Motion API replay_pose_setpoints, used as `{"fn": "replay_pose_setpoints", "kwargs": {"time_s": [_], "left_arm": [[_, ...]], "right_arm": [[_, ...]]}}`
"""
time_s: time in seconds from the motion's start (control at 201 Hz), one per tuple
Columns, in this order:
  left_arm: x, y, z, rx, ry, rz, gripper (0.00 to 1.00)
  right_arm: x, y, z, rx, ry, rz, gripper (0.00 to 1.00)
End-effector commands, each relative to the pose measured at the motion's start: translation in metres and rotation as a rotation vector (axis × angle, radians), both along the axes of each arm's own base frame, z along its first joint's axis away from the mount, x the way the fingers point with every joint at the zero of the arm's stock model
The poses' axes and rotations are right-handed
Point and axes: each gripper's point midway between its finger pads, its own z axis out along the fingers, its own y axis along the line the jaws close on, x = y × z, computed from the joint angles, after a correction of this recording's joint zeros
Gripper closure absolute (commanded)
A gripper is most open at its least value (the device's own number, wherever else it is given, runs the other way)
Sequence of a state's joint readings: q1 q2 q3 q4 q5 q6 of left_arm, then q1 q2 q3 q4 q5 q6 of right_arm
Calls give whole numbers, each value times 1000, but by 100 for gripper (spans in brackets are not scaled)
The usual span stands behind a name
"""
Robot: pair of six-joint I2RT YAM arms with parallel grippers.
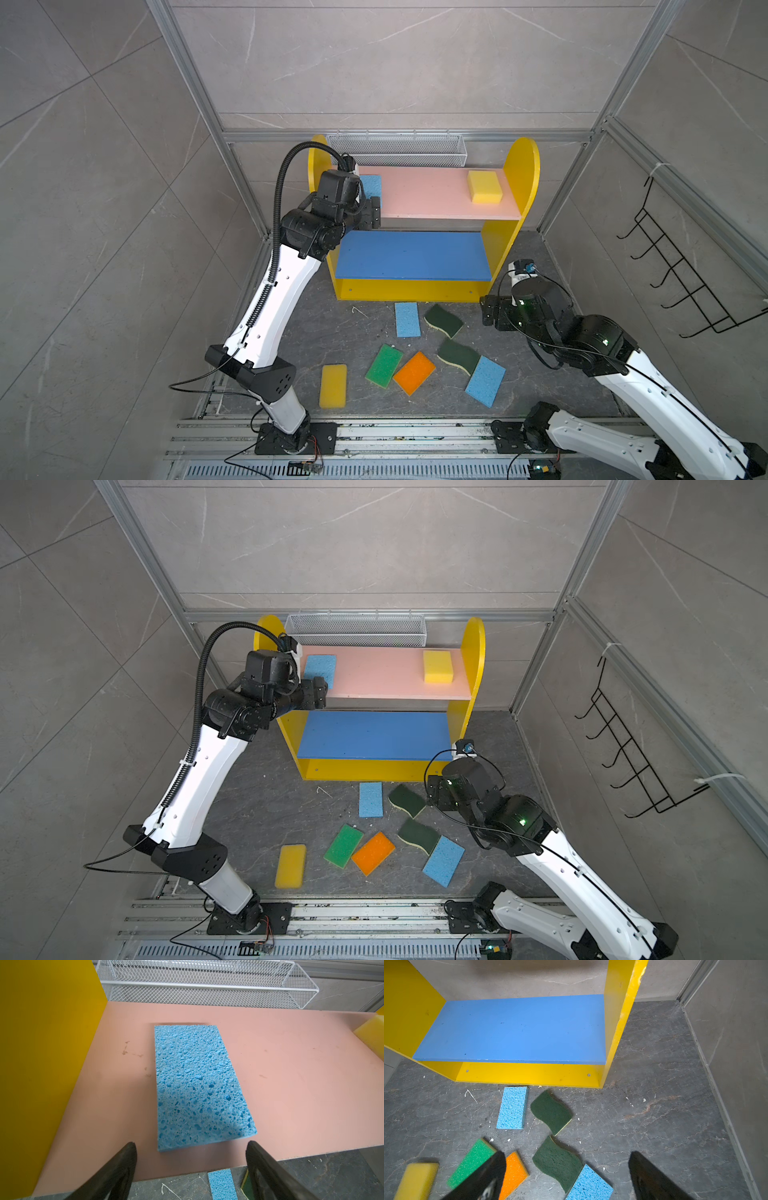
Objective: Place and organize the cleaning sponges onto the shelf
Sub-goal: 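Lower the blue sponge onto the pink shelf and open the left gripper, then withdraw the left gripper from the shelf while the right gripper reaches toward the yellow sponge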
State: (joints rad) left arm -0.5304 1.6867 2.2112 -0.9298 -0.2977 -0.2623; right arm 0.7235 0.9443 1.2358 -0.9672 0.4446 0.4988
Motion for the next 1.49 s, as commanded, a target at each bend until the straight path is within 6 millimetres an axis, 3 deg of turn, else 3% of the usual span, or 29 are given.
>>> {"fn": "replay_pose_setpoints", "kwargs": {"time_s": [0.0,0.284,0.483,1.275,1.489], "left_arm": [[6,4,-1,28,-6,29,16],[19,-2,-10,29,11,20,18],[24,5,-11,26,18,44,19],[23,13,-12,5,31,40,24],[7,4,2,-57,8,-30,21]], "right_arm": [[0,-4,0,0,-9,-18,5],[-1,-6,0,-5,-9,-23,5],[0,-6,-1,-14,-7,-26,5],[4,-1,-2,-19,2,-18,5],[4,-1,0,-13,-1,-17,5]]}}
